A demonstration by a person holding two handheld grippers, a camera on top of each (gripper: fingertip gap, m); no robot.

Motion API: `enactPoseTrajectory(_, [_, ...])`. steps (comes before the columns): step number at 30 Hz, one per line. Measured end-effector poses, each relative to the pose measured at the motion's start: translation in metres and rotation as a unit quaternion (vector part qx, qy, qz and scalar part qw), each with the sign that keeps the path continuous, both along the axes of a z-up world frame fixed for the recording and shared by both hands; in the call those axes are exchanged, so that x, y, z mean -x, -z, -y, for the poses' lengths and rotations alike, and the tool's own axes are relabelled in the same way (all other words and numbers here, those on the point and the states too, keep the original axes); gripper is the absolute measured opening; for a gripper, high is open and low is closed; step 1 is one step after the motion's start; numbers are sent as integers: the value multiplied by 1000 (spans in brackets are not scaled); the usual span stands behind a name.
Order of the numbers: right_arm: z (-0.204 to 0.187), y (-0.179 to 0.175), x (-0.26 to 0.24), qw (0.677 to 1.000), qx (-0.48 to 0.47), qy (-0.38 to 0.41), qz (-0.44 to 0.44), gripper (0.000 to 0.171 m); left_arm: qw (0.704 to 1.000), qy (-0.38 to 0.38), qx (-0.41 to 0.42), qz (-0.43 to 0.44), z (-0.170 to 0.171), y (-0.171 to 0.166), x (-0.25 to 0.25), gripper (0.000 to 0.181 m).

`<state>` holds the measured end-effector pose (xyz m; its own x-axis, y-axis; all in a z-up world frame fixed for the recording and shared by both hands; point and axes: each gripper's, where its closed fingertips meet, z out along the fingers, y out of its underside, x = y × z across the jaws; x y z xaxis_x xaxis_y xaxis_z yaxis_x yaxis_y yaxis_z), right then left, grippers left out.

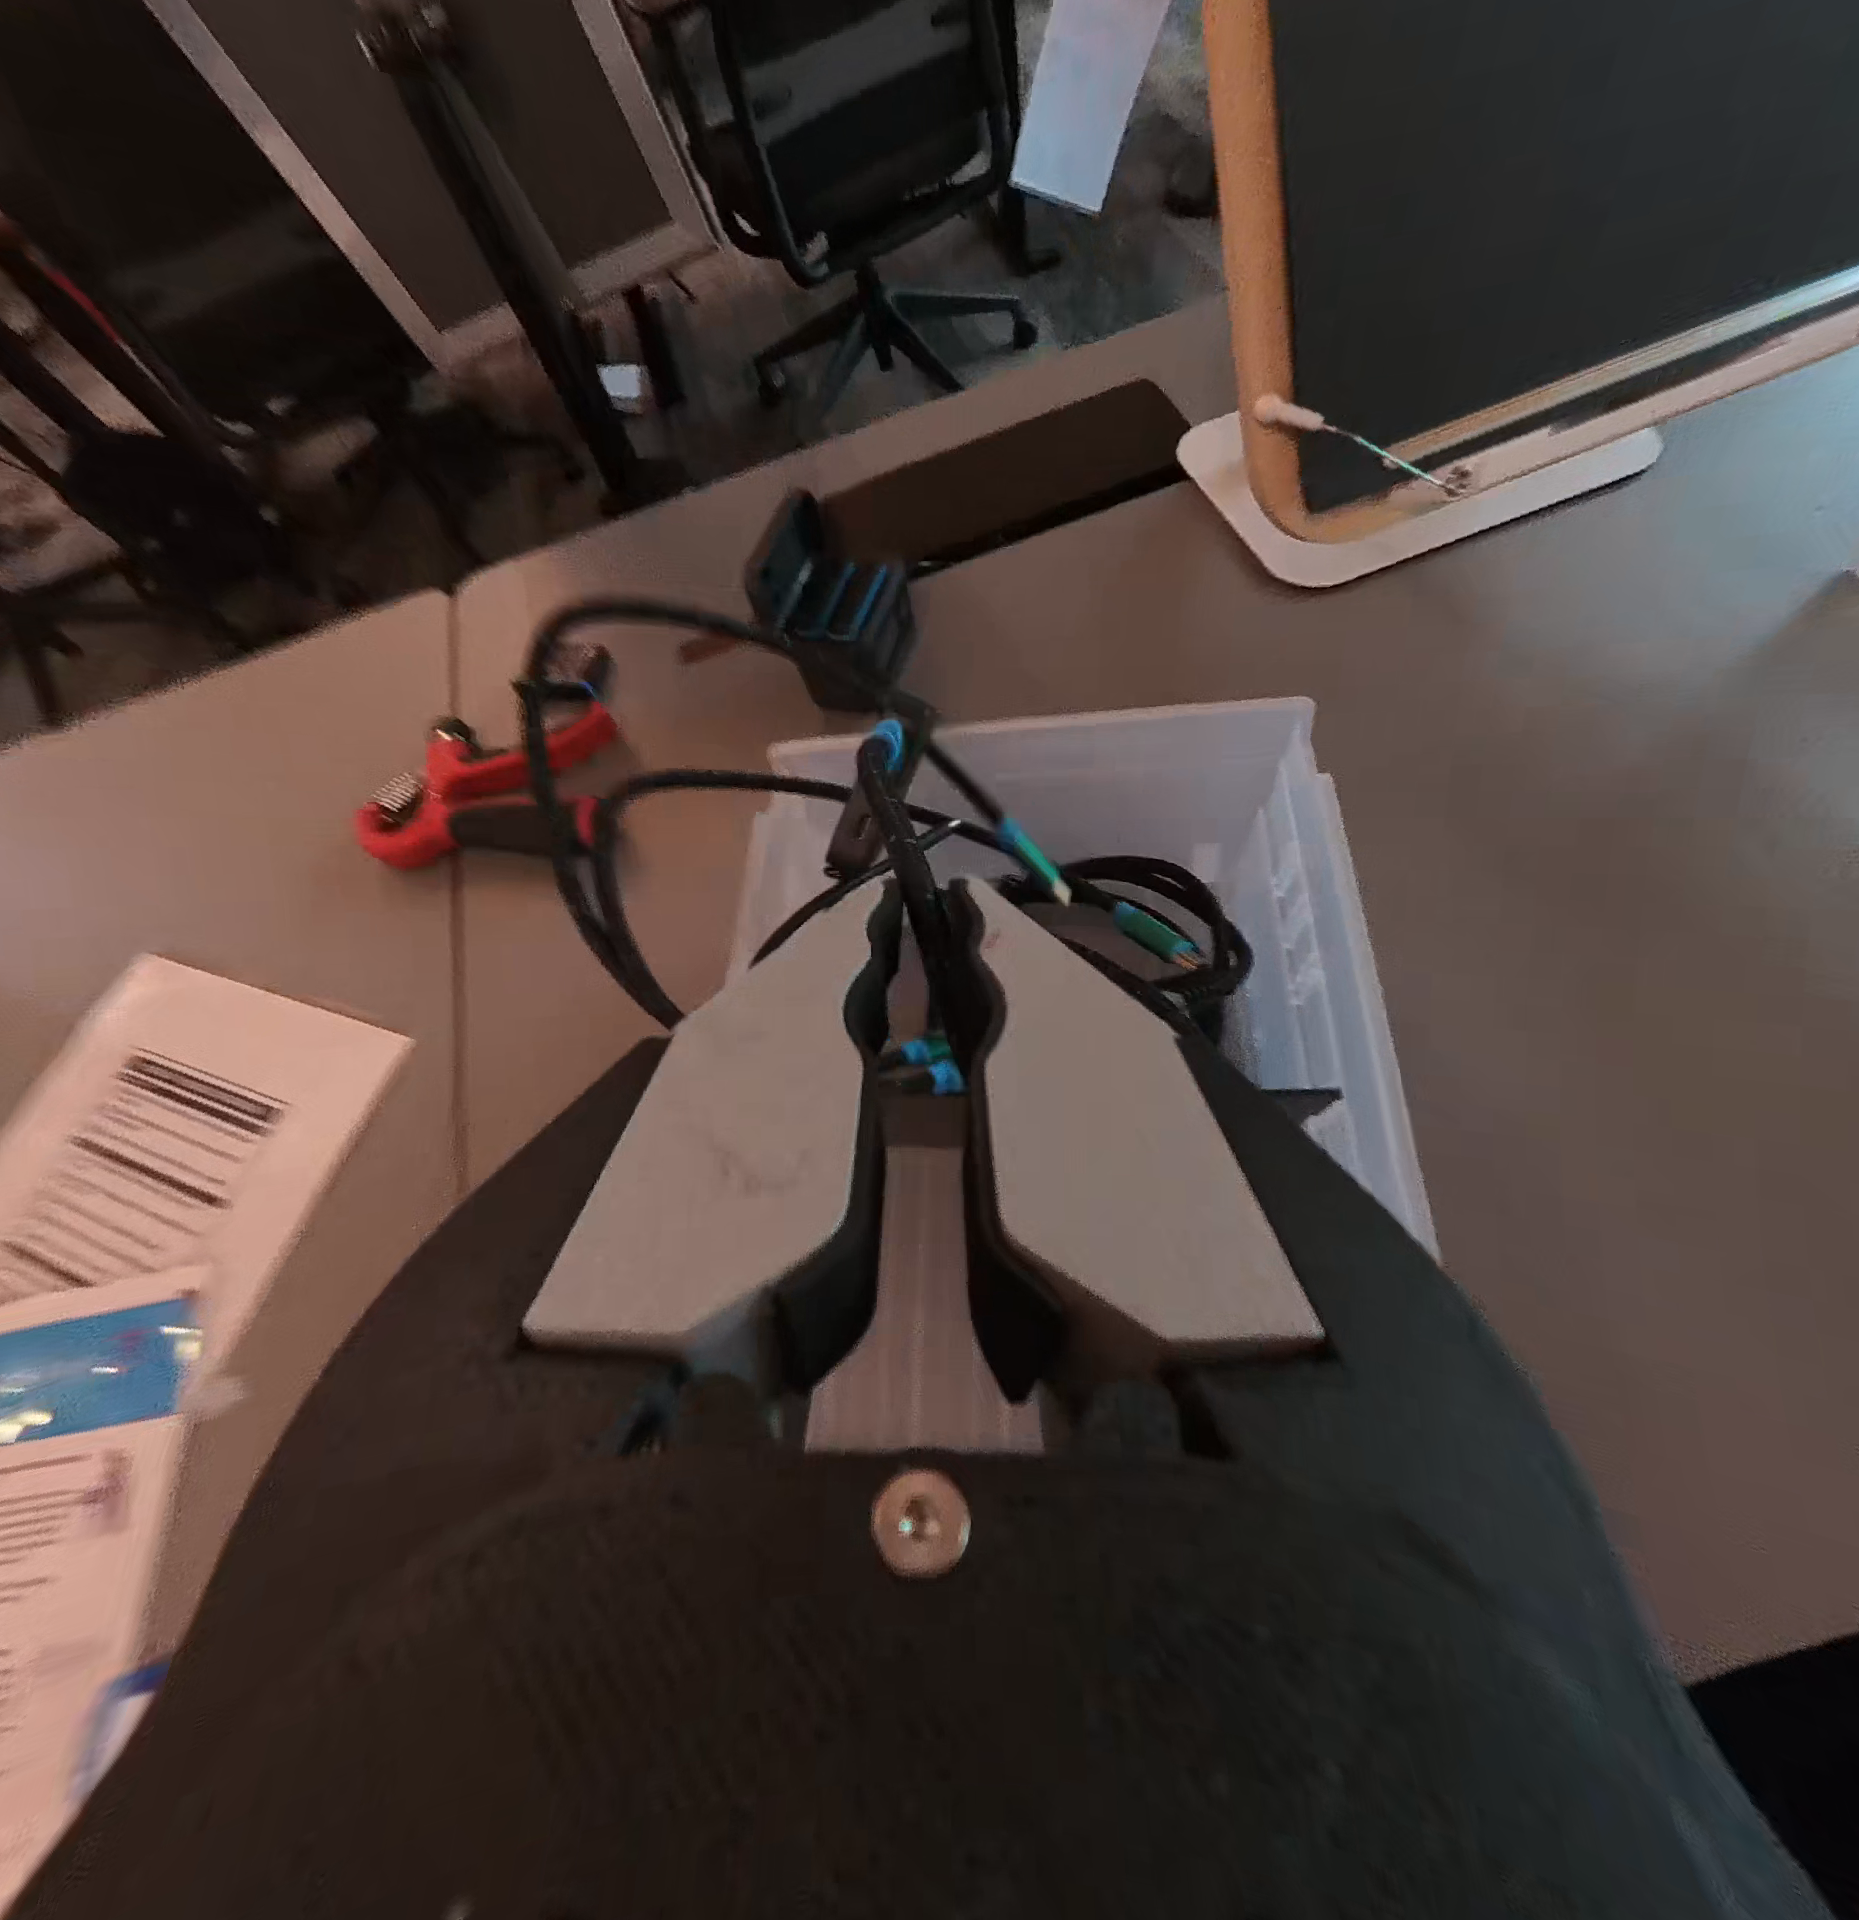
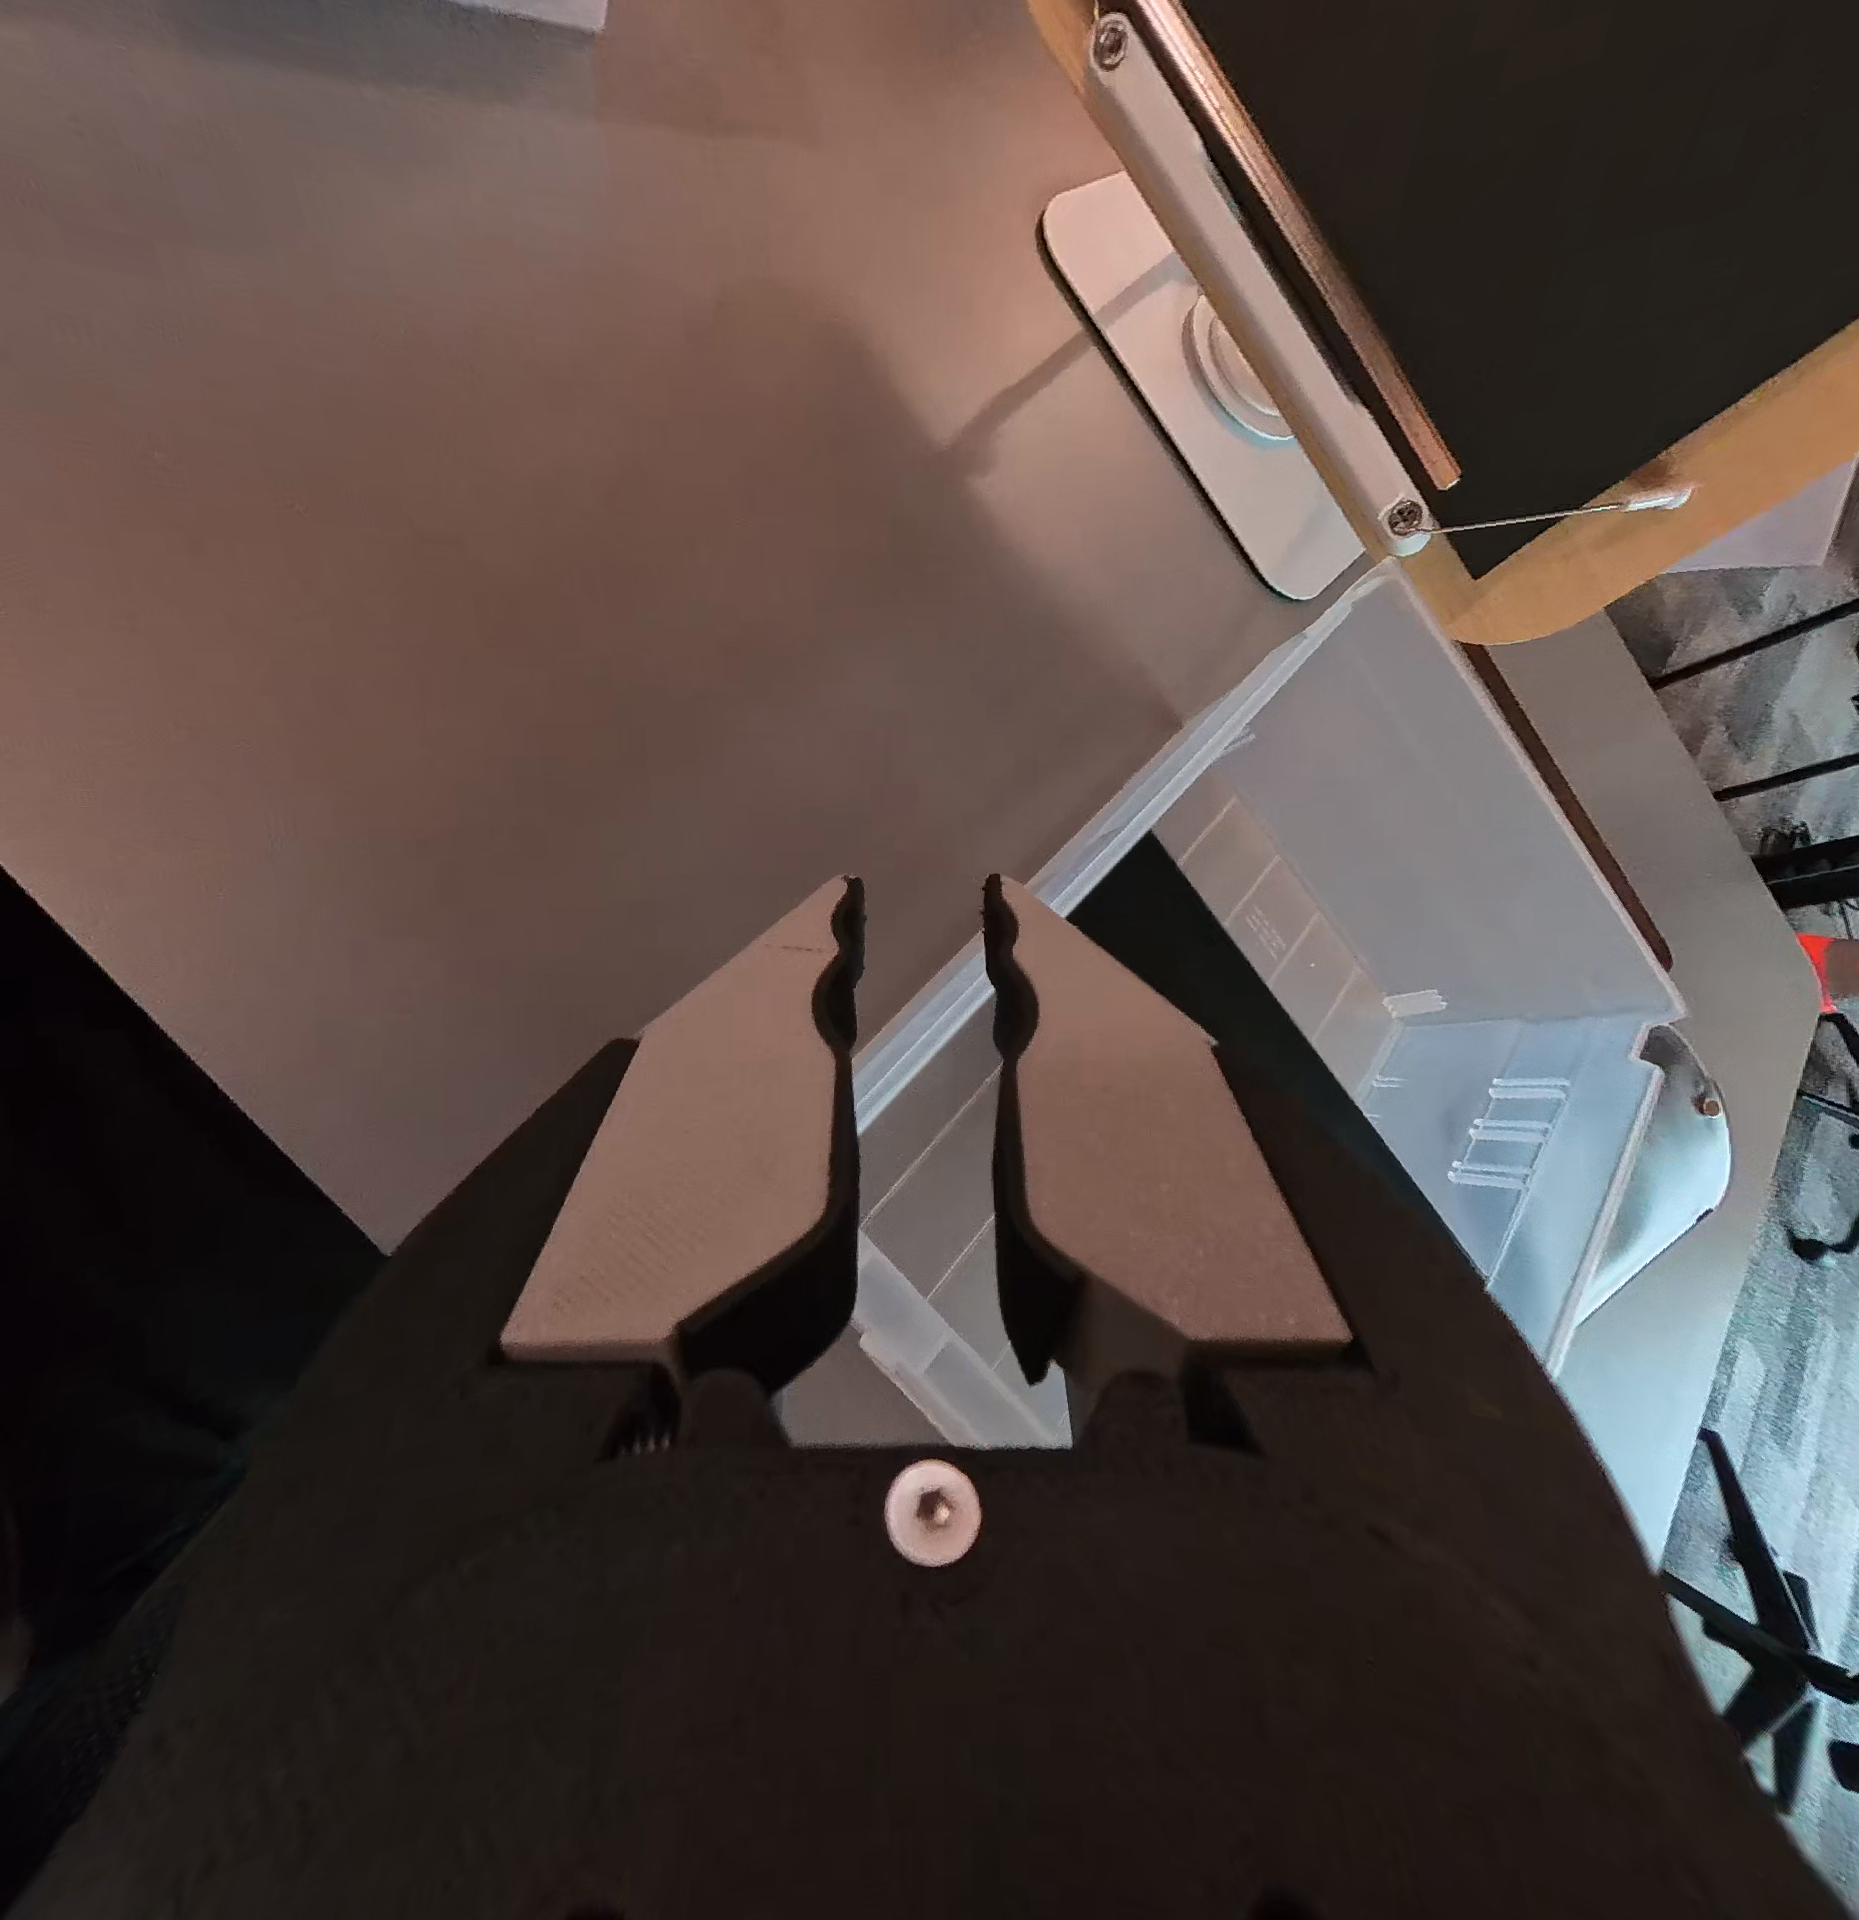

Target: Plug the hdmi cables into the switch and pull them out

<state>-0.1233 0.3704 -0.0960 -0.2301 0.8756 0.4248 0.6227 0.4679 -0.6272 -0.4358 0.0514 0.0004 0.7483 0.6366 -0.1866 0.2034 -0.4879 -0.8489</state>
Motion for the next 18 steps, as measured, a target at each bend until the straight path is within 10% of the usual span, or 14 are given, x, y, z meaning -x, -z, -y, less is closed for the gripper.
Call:
enactPoseTrajectory(11, [23, -11, 11, 998, 50, -32, -33, 25, 985, 45, -16, -164, -15, -152, -38, 4])
enactPoseTrajectory(18, [57, -10, 26, 995, 64, -70, -41, 32, 977, 174, 7, -121, -81, -108, -93, 4])
